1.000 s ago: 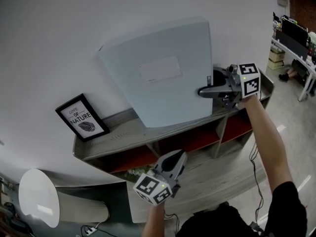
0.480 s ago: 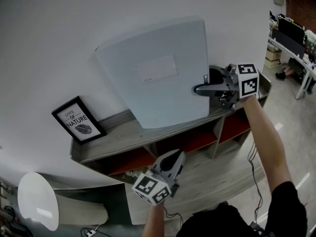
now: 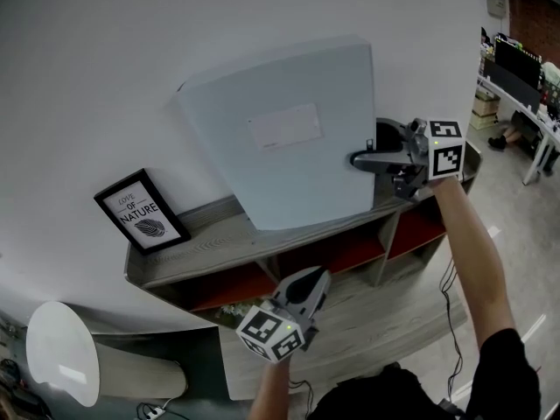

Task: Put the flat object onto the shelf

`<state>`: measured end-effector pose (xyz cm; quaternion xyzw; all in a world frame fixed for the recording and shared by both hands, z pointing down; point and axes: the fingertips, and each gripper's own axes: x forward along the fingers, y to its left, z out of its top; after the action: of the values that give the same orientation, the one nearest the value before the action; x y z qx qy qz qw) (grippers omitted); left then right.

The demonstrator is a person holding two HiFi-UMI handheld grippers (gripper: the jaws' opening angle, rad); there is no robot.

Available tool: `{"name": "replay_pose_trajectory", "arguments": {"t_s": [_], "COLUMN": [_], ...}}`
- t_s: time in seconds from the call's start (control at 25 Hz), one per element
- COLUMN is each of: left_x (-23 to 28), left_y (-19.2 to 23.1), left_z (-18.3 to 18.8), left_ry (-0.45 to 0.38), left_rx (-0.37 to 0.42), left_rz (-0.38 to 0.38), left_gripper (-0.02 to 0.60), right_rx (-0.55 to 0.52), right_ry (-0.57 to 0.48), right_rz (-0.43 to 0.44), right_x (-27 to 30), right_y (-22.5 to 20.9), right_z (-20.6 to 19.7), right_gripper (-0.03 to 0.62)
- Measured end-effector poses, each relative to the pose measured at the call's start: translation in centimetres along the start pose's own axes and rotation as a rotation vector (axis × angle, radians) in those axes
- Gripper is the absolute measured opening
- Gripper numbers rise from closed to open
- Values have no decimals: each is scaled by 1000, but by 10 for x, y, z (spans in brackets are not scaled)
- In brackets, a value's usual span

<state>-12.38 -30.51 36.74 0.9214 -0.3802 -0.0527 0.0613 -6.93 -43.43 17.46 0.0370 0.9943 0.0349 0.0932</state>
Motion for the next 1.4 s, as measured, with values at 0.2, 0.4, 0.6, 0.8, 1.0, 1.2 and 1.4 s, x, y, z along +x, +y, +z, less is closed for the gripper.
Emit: {"name": "replay_pose_trajectory", "arguments": {"t_s": [0.2, 0.4, 0.6, 0.8, 1.0, 1.2, 1.4], "left_x": [0, -2, -4, -6, -8, -11, -14], "left_y": [1, 3, 3, 0, -2, -4, -6], "left_z": [0, 1, 0, 0, -2, -4, -5], "left_ry": [-2, -4, -3, -1, 2, 6, 5], "left_rx": [-6, -5, -8, -10, -14, -16, -18], "left_rz": [3, 8, 10, 7, 4, 2, -3], "left_gripper": [12, 12, 12, 12, 12, 12, 12], "right_rx": [-4, -4, -6, -11, -16, -10, -12], "right_ry": [-2, -6, -7, -7, -6, -19, -18], "right_rz": [-20, -26, -34, -62, -90, -129, -179], "right_x": [1, -2, -3, -7, -16, -27, -40], "right_y": [-1, -1, 2, 1, 1, 1, 0], "right_z": [2, 3, 5, 8, 10, 9, 9], "right_gripper": [311, 319, 328, 334, 336, 336, 336]}}
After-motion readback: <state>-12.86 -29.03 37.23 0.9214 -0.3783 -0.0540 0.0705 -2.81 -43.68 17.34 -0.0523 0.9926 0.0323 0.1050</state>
